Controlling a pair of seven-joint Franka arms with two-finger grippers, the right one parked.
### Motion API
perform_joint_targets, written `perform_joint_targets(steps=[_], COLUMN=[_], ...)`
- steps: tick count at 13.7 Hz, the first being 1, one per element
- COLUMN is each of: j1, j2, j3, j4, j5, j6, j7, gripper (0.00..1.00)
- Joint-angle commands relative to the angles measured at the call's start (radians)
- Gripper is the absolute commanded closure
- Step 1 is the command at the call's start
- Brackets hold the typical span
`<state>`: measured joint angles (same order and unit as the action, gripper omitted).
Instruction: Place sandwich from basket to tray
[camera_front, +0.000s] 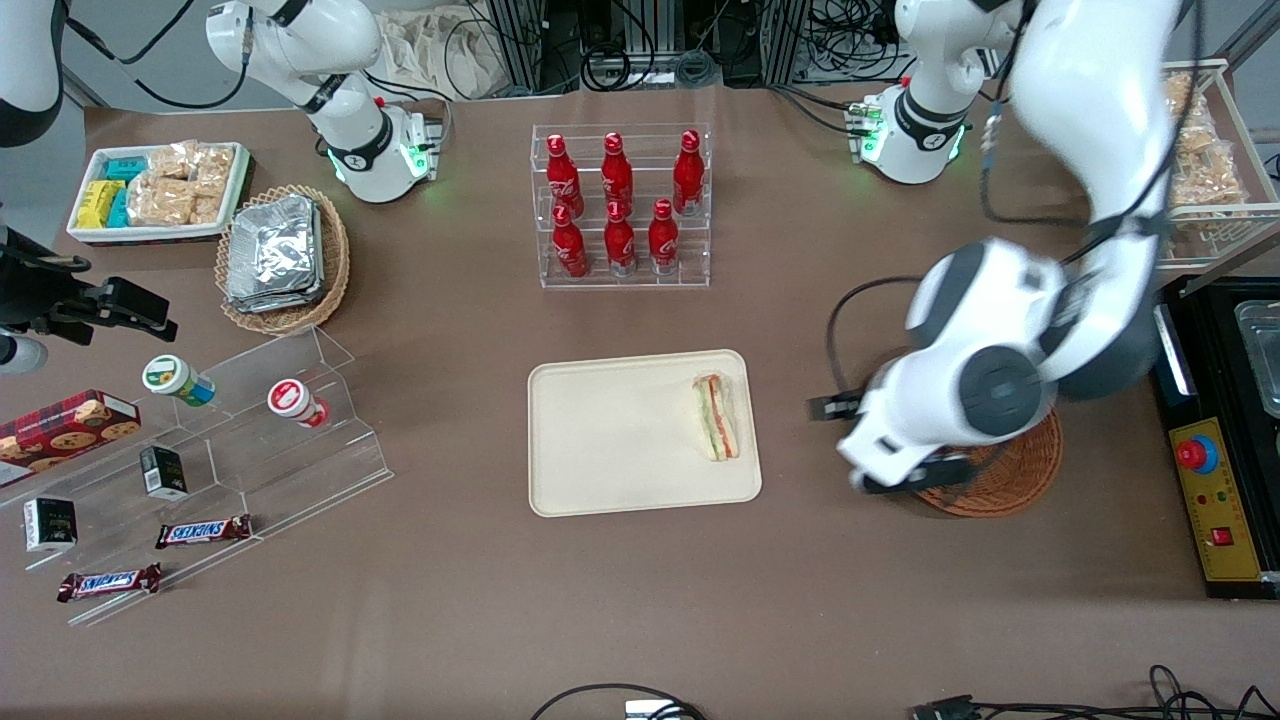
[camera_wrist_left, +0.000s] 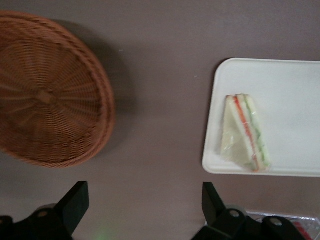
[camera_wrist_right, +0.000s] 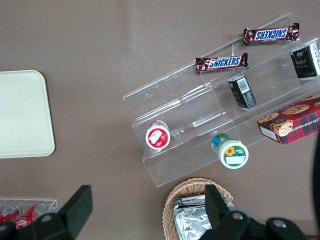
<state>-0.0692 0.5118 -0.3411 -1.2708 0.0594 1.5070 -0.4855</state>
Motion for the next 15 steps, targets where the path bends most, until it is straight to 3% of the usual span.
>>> perform_joint_targets(steps=[1, 7, 13, 15], j1=[0.09, 0.241, 0.275, 0.275], j2=[-0.139, -0.276, -0.322, -0.346], j3=[-0.007, -0.007, -0.006, 0.025], j4=[-0.038, -0.042, -0.117, -0.142], j5=[0.005, -0.004, -0.004, -0.003], j6=[-0.08, -0.24, -0.271, -0.265], j7=[0.128, 0.302, 0.337, 0.428], gripper=[0.0, 0.0, 0.0, 0.0])
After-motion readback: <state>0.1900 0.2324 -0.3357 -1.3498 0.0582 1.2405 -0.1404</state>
